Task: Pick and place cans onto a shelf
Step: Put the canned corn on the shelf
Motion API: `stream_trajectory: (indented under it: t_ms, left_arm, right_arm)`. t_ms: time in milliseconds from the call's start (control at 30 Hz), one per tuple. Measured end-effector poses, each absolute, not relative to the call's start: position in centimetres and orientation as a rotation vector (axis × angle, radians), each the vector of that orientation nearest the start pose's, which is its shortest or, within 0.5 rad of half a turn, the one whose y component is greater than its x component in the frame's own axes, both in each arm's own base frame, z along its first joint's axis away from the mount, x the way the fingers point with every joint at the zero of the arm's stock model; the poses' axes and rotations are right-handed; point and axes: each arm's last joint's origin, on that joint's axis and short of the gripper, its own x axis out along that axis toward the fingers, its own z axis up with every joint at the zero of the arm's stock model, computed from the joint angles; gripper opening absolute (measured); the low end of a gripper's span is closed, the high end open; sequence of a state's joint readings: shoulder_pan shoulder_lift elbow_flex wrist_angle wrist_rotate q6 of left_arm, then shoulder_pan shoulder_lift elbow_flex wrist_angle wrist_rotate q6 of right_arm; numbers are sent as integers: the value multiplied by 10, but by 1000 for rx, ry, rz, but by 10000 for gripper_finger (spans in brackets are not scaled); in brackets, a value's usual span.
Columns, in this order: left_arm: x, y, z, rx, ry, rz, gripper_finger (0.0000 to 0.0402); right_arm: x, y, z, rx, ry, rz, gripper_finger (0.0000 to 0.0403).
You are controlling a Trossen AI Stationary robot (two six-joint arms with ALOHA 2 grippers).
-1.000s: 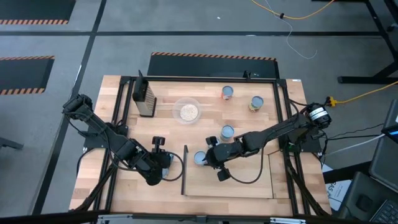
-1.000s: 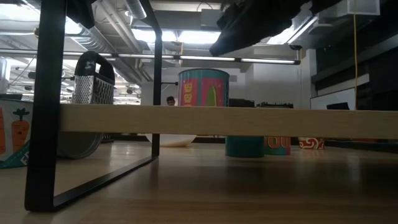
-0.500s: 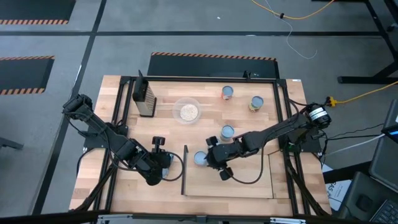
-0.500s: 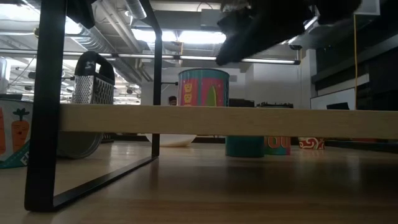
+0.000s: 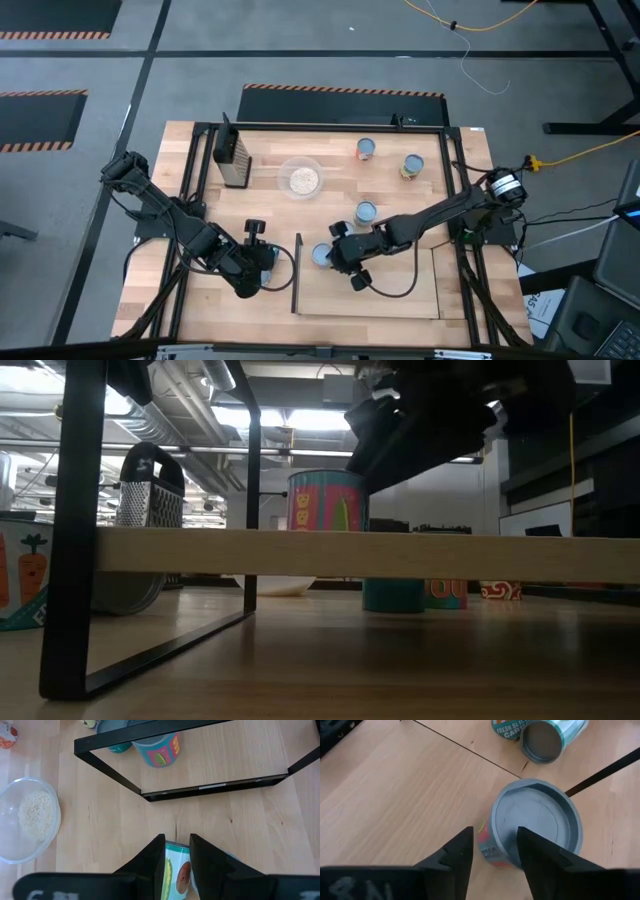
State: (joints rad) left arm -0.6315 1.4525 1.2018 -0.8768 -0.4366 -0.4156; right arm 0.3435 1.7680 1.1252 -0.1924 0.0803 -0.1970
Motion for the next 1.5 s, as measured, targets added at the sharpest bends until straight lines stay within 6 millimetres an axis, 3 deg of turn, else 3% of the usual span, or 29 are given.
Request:
stream_trajectory:
  t_ms: [300, 667, 967, 1200, 1500]
  left_arm:
    - [234, -156, 278, 192, 973, 30, 81]
    - [235, -156, 278, 191, 971, 29, 81]
    - [235, -156, 278, 191, 971, 30, 81]
    - [235, -156, 278, 191, 971, 29, 81]
    - [235, -156, 278, 191, 971, 30, 81]
  right_arm:
    - [352, 123, 190, -336, 768, 321, 86]
    - [355, 125, 192, -94, 753, 231, 21]
    - [358, 126, 195, 91, 719, 161, 16]
    - [358, 126, 195, 97, 718, 157, 17]
    - [358, 126, 195, 98, 717, 156, 50]
